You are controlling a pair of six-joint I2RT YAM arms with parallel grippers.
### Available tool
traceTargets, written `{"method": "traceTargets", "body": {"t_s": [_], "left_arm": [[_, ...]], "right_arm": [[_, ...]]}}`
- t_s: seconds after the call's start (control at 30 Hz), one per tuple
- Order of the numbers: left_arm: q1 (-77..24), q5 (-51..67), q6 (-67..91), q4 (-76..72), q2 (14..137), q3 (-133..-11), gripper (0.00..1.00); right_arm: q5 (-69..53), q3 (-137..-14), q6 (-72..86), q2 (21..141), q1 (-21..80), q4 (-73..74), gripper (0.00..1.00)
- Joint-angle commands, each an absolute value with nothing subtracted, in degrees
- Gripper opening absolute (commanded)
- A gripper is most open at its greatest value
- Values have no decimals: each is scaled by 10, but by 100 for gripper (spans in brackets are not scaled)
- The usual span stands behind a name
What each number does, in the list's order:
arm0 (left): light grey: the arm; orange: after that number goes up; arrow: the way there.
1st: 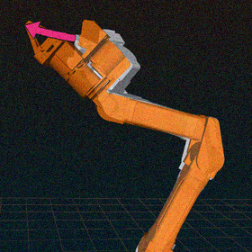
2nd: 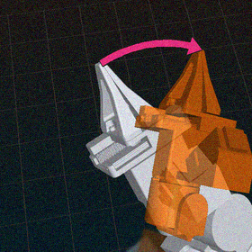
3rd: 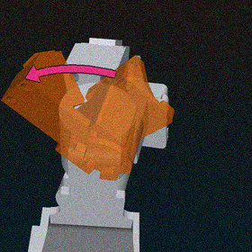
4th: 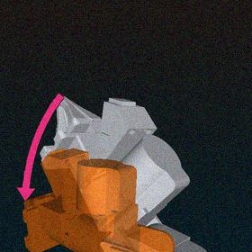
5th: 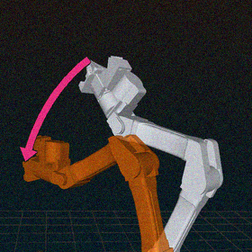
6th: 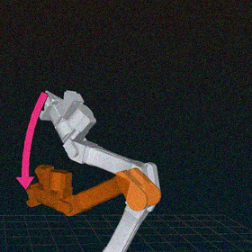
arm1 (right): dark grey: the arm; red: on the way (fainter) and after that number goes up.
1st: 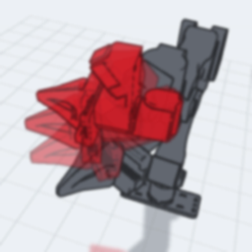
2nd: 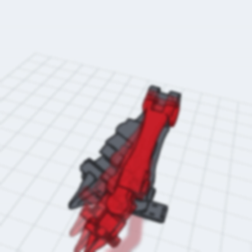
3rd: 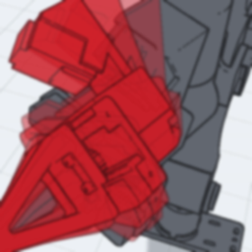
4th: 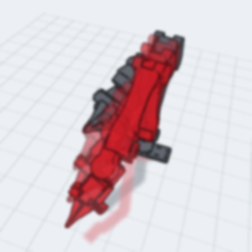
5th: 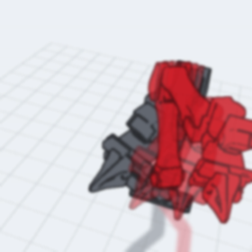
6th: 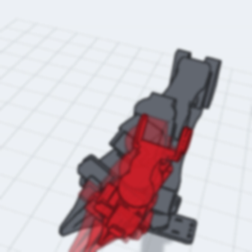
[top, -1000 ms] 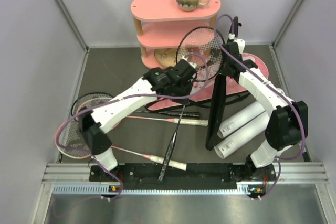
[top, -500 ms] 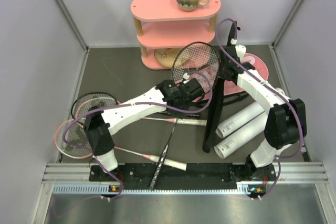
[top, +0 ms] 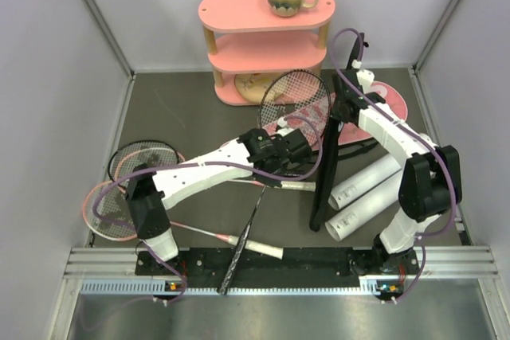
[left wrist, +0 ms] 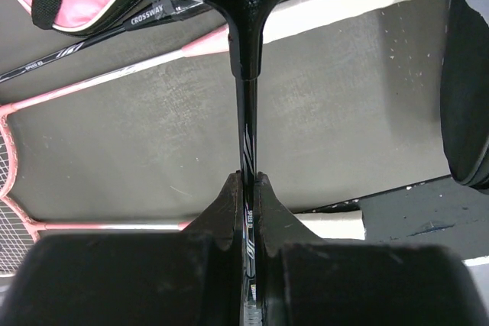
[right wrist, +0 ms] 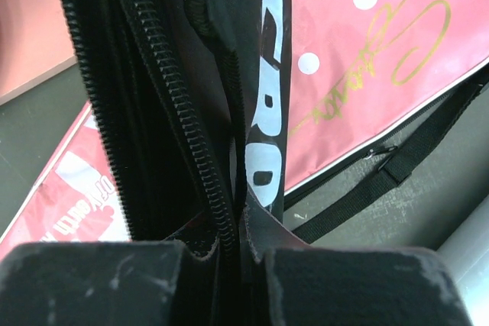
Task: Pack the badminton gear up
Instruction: Place the racket in the racket bag.
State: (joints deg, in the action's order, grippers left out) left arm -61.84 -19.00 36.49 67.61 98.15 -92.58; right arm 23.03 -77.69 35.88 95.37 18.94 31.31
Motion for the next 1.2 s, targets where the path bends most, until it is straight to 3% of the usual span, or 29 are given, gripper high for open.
{"method": "traceTargets", "body": {"t_s": [0.0, 0.27, 0.53, 0.67, 0.83, 0.93, 1.07, 1.17], "left_arm": [[-628, -208, 380, 692, 1003, -945, 0], [-639, -233, 385, 735, 1055, -980, 0], [-636, -225, 373, 686, 1013, -956, 0], [-594, 18, 291, 536, 938, -871, 0], [-486, 244, 252, 414, 824, -771, 0], [-454, 353, 253, 348, 789, -737, 0], [-440, 494, 347, 185, 773, -673, 0], [-441, 575, 474, -58, 774, -615, 0]], "right_arm": [[249, -810, 388, 963, 186, 333, 0], [246, -824, 406, 953, 187, 354, 0], [213, -816, 383, 933, 183, 339, 0], [129, -796, 330, 929, 169, 302, 0], [-74, -695, 281, 880, 104, 163, 0], [-125, -687, 266, 877, 87, 158, 0], [-151, -679, 265, 874, 85, 151, 0], [-168, -671, 271, 871, 84, 138, 0]]}}
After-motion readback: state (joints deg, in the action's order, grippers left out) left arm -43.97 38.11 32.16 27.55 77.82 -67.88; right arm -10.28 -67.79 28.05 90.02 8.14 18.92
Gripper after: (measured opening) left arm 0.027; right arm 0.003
